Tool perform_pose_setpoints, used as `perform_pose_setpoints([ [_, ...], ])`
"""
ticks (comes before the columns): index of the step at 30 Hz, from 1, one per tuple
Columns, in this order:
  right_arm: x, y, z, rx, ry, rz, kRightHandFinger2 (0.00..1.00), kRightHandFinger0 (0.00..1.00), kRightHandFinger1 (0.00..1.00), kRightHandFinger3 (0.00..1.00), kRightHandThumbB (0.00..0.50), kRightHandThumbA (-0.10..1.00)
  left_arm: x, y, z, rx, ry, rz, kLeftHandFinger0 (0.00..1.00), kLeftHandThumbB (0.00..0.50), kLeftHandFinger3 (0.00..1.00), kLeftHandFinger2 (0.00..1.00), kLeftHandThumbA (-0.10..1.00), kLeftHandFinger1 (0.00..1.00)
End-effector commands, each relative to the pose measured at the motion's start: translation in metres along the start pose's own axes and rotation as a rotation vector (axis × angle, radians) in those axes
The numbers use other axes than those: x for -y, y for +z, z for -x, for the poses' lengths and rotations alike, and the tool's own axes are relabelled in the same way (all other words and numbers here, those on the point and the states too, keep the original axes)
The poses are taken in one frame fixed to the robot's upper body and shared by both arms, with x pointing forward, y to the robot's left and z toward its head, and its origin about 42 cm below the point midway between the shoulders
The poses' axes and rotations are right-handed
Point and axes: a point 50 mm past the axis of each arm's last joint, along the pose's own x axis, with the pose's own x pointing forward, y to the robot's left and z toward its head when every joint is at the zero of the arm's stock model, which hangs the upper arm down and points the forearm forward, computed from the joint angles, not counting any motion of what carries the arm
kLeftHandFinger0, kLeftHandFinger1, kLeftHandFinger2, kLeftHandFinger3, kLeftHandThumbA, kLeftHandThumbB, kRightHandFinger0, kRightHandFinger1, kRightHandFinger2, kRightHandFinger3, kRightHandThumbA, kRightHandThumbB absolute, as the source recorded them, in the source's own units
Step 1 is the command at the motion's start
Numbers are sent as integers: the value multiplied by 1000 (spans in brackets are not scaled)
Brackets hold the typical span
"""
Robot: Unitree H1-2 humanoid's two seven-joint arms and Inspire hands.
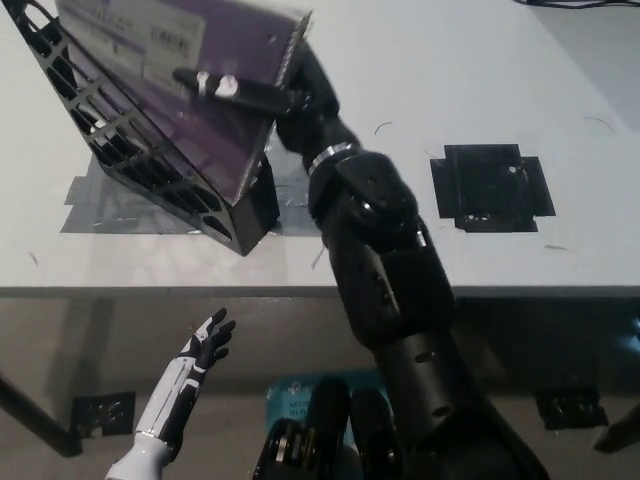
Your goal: A shelf with a book inside it is placed on the center of the desk infront of the robot. The robot uses its right hand to grab the book, take it out and hand it to a person.
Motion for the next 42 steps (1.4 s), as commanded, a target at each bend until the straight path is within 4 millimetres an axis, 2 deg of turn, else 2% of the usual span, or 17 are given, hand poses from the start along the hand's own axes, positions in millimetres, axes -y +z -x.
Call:
perform_pose_setpoints([
  [1, -59, 124, 12, 308, 170, -287, 0, 0, 0, 0, 61, 1000, -5, 13, -4, 44, -26, 3, 1000, 237, 1000, 1000, 1000, 1000],
  [3, -58, 130, 14, 333, 173, -328, 0, 0, 0, 0, 49, 1000, -5, 13, -4, 52, -28, 1, 1000, 219, 1000, 1000, 1000, 1000],
  [6, -54, 140, 17, 355, 160, -396, 0, 0, 0, 0, 61, 1000, -5, 13, -5, 59, -29, -13, 1000, 216, 1000, 1000, 1000, 1000],
  [10, -43, 149, 22, 388, 165, -459, 0, 0, 0, 0, 61, 1000, -4, 13, -7, 65, -30, 2, 1000, 228, 1000, 1000, 1000, 1000],
  [11, -33, 155, 24, 408, 143, -485, 0, 0, 0, 0, 54, 1000, -4, 13, -7, 64, -33, 4, 1000, 245, 1000, 1000, 1000, 1000],
  [16, -2, 166, 32, 448, 51, -548, 0, 0, 0, 0, 37, 1000, -6, 13, -6, 65, -35, -2, 1000, 253, 1000, 1000, 1000, 1000],
  [18, 25, 169, 37, 456, -3, -602, 0, 0, 0, 0, 16, 1000, -6, 12, -5, 58, -29, -4, 1000, 233, 1000, 1000, 1000, 1000],
  [19, 29, 168, 38, 454, -14, -616, 0, 0, 0, 0, 15, 1000, -6, 12, -5, 58, -28, -4, 1000, 233, 1000, 1000, 1000, 1000],
  [20, 54, 162, 41, 433, -82, -693, 0, 0, 0, 0, 6, 1000, -7, 10, -4, 55, -22, -9, 1000, 232, 1000, 1000, 1000, 1000],
  [24, 95, 137, 46, 396, -184, -754, 0, 0, 0, 0, 0, 1000, -7, 10, -3, 45, -19, -4, 1000, 238, 1000, 1000, 1000, 1000],
  [28, 116, 110, 52, 333, -285, -759, 0, 0, 0, 0, 0, 1000, -7, 10, -2, 36, -19, -5, 1000, 248, 1000, 1000, 1000, 1000],
  [32, 143, 64, 60, 248, -405, -799, 0, 0, 0, 9, 0, 1000, -6, 9, -3, 31, -19, 9, 1000, 252, 1000, 1000, 1000, 1000],
  [35, 150, 43, 62, 204, -446, -801, 0, 0, 0, 27, 0, 1000, -6, 9, -3, 36, -18, 7, 1000, 231, 1000, 1000, 1000, 1000],
  [37, 156, 8, 65, 130, -510, -798, 0, 0, 0, 0, 0, 1000, -7, 10, -5, 46, -21, 14, 1000, 230, 1000, 1000, 1000, 1000],
  [40, 158, -11, 66, 95, -545, -828, 0, 0, 0, 14, 0, 1000, -7, 11, -5, 46, -21, 13, 1000, 237, 1000, 1000, 1000, 1000],
  [41, 160, -27, 67, 55, -565, -843, 0, 0, 0, 29, 0, 1000, -7, 10, -5, 46, -19, 8, 1000, 238, 1000, 1000, 1000, 1000],
  [42, 161, -32, 68, 41, -570, -848, 0, 0, 0, 49, 0, 1000, -7, 10, -5, 47, -18, 6, 1000, 238, 1000, 1000, 1000, 1000],
])
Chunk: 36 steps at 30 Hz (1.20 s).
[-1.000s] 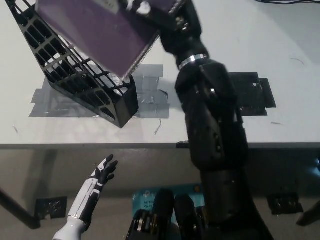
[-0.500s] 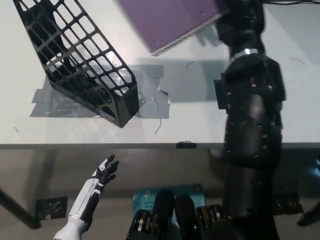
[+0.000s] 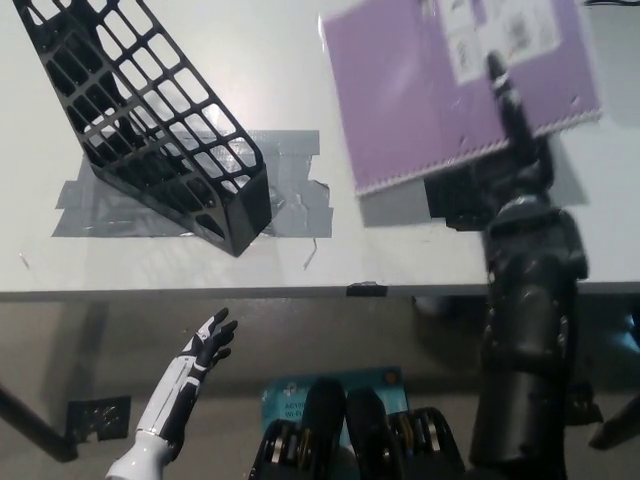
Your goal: A shelf with a book inside it is placed on the center of the desk infront of the robot. The robot uses its right hand to grab the book, take it out and hand it to a person.
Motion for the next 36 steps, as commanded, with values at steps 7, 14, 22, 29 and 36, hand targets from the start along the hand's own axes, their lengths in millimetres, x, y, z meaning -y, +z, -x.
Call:
perform_pose_setpoints([
  [7, 28, -40, -17, -57, -64, -41, 0, 0, 0, 240, 0, 990, -7, 10, -2, 53, -8, -9, 1000, 238, 1000, 1000, 1000, 1000],
  [14, 33, -38, -22, -43, -91, -32, 0, 0, 0, 214, 0, 1000, -8, 12, -4, 57, -7, -3, 1000, 236, 1000, 1000, 1000, 1000],
  [22, 22, -27, -12, -26, 181, -59, 1000, 1000, 1000, 1000, 345, 1000, -8, 13, -6, 52, -5, 8, 1000, 236, 1000, 1000, 1000, 1000],
  [29, -17, 4, 18, 21, 516, 72, 1000, 1000, 1000, 1000, 452, 1000, -10, 16, -10, 60, -2, -36, 1000, 237, 1000, 1000, 1000, 1000],
  [36, -68, 43, 91, 183, 787, 278, 1000, 1000, 1000, 1000, 440, 1000, -12, 17, -12, 68, 0, -20, 1000, 216, 1000, 1000, 1000, 1000],
])
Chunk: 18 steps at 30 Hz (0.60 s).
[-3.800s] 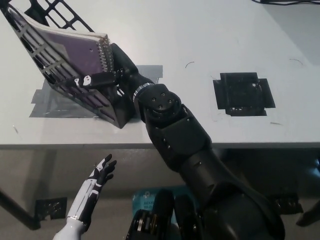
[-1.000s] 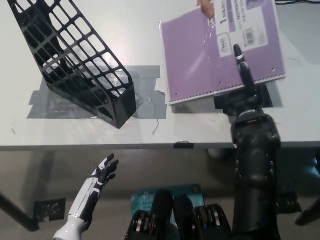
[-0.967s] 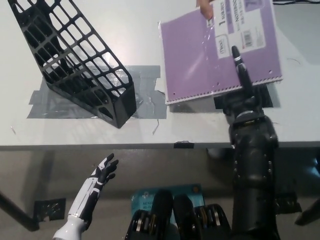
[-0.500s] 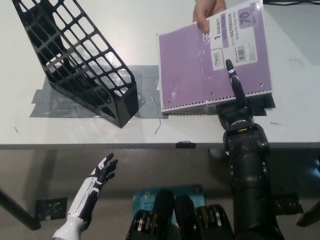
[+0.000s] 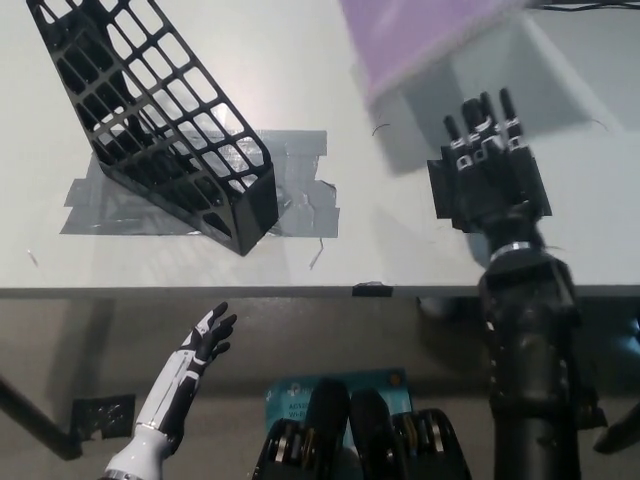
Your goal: A shelf with a book inside it is placed on the center of the desk infront of the robot. The robot uses its right hand to grab the book, take it out and hand it to a person.
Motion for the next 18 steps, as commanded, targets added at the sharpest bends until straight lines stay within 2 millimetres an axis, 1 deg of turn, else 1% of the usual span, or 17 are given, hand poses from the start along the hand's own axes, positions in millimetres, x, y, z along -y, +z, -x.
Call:
perform_pose_setpoints([
  [1, -103, 50, 39, 123, 489, 172, 1000, 1000, 1000, 1000, 442, 1000, -10, 14, -8, 63, -1, -14, 1000, 216, 1000, 1000, 1000, 1000],
  [2, -109, 55, 45, 142, 512, 199, 1000, 1000, 1000, 1000, 443, 1000, -10, 15, -8, 64, 0, -15, 1000, 210, 1000, 1000, 1000, 1000],
  [3, -122, 64, 63, 189, 563, 275, 1000, 1000, 1000, 1000, 466, 1000, -11, 15, -9, 64, 0, -15, 1000, 213, 1000, 1000, 1000, 1000],
  [4, -126, 67, 69, 204, 578, 297, 1000, 1000, 1000, 1000, 468, 1000, -11, 15, -9, 63, 0, -16, 1000, 213, 1000, 1000, 1000, 1000],
  [5, -131, 74, 85, 250, 604, 372, 1000, 1000, 1000, 1000, 475, 1000, -11, 16, -10, 67, -2, -23, 1000, 206, 1000, 1000, 1000, 1000],
  [7, -132, 77, 96, 280, 619, 430, 1000, 1000, 1000, 1000, 469, 1000, -11, 16, -11, 70, -4, -28, 1000, 212, 1000, 1000, 1000, 1000],
  [8, -128, 77, 105, 295, 626, 484, 1000, 1000, 1000, 1000, 450, 1000, -12, 15, -11, 66, -3, -30, 1000, 226, 1000, 1000, 1000, 1000],
  [10, -121, 75, 112, 300, 622, 545, 1000, 1000, 1000, 1000, 447, 1000, -13, 14, -10, 64, -2, -31, 1000, 225, 1000, 1000, 1000, 1000],
  [11, -109, 70, 118, 292, 593, 606, 1000, 1000, 1000, 1000, 437, 1000, -13, 13, -9, 64, -3, -29, 1000, 221, 1000, 1000, 1000, 1000],
  [12, -106, 69, 119, 290, 585, 620, 1000, 1000, 1000, 1000, 437, 1000, -13, 13, -9, 64, -3, -28, 1000, 221, 1000, 1000, 1000, 1000],
  [13, -92, 64, 122, 254, 554, 656, 1000, 1000, 1000, 1000, 456, 1000, -12, 12, -8, 60, -4, -22, 1000, 219, 1000, 1000, 1000, 1000],
  [14, -81, 60, 126, 223, 530, 677, 1000, 1000, 1000, 1000, 458, 1000, -11, 10, -6, 56, -4, -18, 1000, 218, 1000, 1000, 1000, 1000],
  [15, -72, 56, 129, 193, 512, 681, 1000, 1000, 1000, 1000, 442, 1000, -10, 10, -4, 51, -3, -22, 1000, 221, 1000, 1000, 1000, 1000],
  [16, -53, 50, 135, 140, 475, 687, 1000, 1000, 1000, 1000, 389, 1000, -9, 8, -2, 46, -4, -20, 1000, 220, 1000, 1000, 1000, 1000],
  [17, -36, 45, 141, 95, 445, 695, 1000, 1000, 1000, 1000, 364, 1000, -8, 8, -2, 45, -5, -16, 1000, 220, 1000, 1000, 1000, 1000],
  [18, -22, 41, 147, 62, 417, 707, 1000, 1000, 1000, 1000, 349, 1000, -7, 7, -1, 43, -6, -12, 1000, 220, 1000, 1000, 1000, 1000],
])
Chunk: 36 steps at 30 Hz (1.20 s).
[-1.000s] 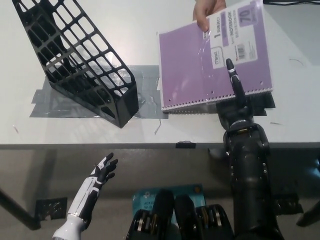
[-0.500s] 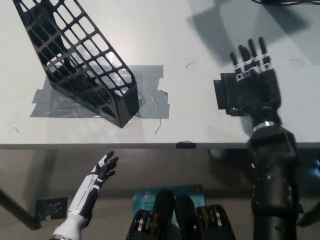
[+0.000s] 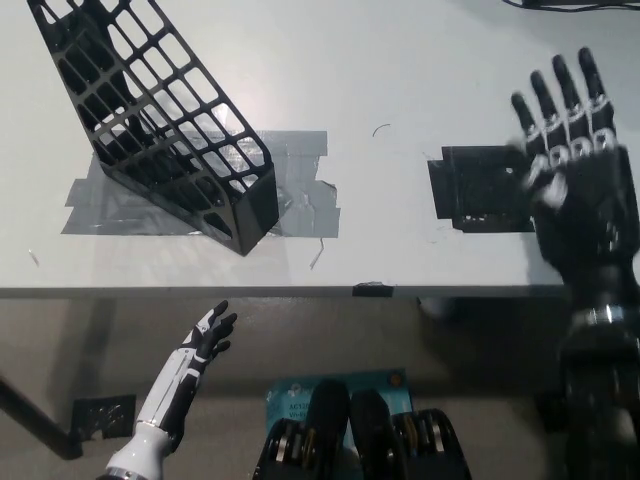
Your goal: A shelf with a book inside it is placed on the center of the desk infront of the robot. The robot uses its right hand to grab the book, take it out and hand it to a person.
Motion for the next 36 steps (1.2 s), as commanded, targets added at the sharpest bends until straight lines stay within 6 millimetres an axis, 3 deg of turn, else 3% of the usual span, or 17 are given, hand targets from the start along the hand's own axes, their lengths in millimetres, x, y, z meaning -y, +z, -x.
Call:
perform_pose_setpoints([
  [1, 3, -13, 47, -74, 104, 222, 1000, 1000, 1000, 1000, 347, 1000, -6, 7, 1, 47, -7, -10, 1000, 220, 1000, 1000, 1000, 1000],
  [3, 11, -24, 58, -122, 74, 231, 1000, 1000, 1000, 1000, 358, 1000, -6, 6, 2, 44, -8, 1, 1000, 236, 1000, 1000, 1000, 1000],
  [5, 25, -44, 85, -220, 22, 234, 1000, 1000, 1000, 1000, 335, 1000, -7, 3, 7, 30, -8, 8, 1000, 231, 1000, 1000, 1000, 1000],
  [8, 38, -59, 110, -286, -20, 223, 1000, 1000, 1000, 1000, 302, 1000, -5, -3, 14, 16, -4, 2, 1000, 223, 1000, 1000, 1000, 1000],
  [11, 43, -68, 118, -323, -23, 223, 1000, 1000, 1000, 1000, 290, 1000, -5, -7, 20, 2, 10, 11, 1000, 220, 1000, 1000, 1000, 1000],
  [17, 46, -81, 125, -379, -45, 256, 1000, 1000, 1000, 1000, 307, 1000, 1, -16, 32, -14, 32, 27, 1000, 239, 1000, 1000, 1000, 1000],
  [18, 46, -84, 126, -388, -43, 263, 1000, 1000, 1000, 1000, 282, 1000, 1, -17, 34, -10, 38, 31, 1000, 235, 1000, 1000, 1000, 1000],
  [25, 44, -87, 123, -394, -37, 258, 1000, 1000, 1000, 1000, 266, 1000, 0, -15, 35, 4, 55, 35, 1000, 249, 1000, 1000, 1000, 1000],
  [28, 44, -87, 120, -394, -30, 277, 1000, 1000, 1000, 1000, 284, 1000, -1, -13, 33, 7, 63, 37, 1000, 244, 1000, 1000, 1000, 1000],
  [34, 44, -86, 114, -393, -10, 312, 1000, 1000, 1000, 1000, 222, 992, -2, -14, 29, 25, 72, 37, 1000, 244, 1000, 1000, 1000, 1000],
  [36, 44, -85, 114, -392, -10, 319, 1000, 1000, 1000, 1000, 223, 989, -2, -14, 29, 27, 73, 34, 1000, 242, 1000, 1000, 1000, 1000],
])
